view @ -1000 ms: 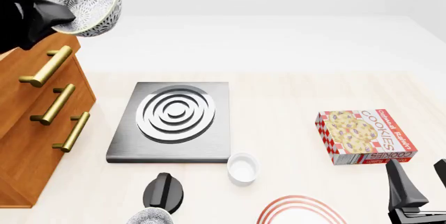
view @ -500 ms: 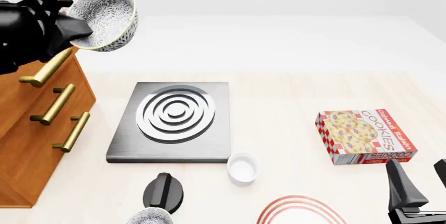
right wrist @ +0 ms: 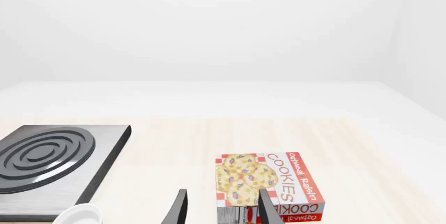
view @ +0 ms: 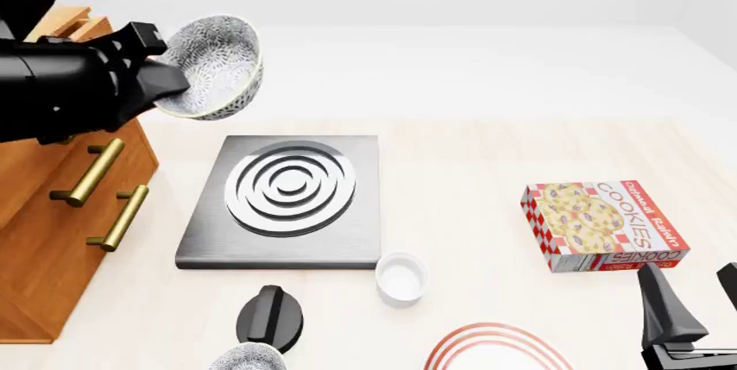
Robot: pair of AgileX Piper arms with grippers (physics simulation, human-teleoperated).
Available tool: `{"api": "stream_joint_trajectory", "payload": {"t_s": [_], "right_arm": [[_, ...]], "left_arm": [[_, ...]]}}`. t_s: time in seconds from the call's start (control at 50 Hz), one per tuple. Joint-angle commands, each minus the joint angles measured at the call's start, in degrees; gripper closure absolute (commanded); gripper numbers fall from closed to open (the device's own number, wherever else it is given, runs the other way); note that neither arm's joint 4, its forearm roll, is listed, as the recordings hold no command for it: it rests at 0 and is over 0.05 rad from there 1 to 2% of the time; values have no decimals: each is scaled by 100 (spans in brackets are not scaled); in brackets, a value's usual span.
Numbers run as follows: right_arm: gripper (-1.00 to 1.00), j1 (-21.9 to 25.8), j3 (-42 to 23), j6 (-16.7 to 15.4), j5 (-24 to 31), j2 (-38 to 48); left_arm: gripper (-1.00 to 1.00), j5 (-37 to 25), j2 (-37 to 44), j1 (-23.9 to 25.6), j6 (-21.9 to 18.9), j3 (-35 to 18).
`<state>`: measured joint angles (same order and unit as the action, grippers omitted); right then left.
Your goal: Pick the akita bowl on the wooden cabinet and place it on the plate.
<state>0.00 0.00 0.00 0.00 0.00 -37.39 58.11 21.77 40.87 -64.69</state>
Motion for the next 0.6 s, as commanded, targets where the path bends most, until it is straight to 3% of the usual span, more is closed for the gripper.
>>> {"api": "stream_joint_trajectory", "payload": {"t_s": [0.02, 0.6], "right_arm": [[-100, 0, 0, 0, 0, 0], [-100, 0, 0, 0, 0, 0]], "left_arm": [[100, 45, 15, 264, -100, 112], [100, 77, 69, 1017, -141, 297]]}}
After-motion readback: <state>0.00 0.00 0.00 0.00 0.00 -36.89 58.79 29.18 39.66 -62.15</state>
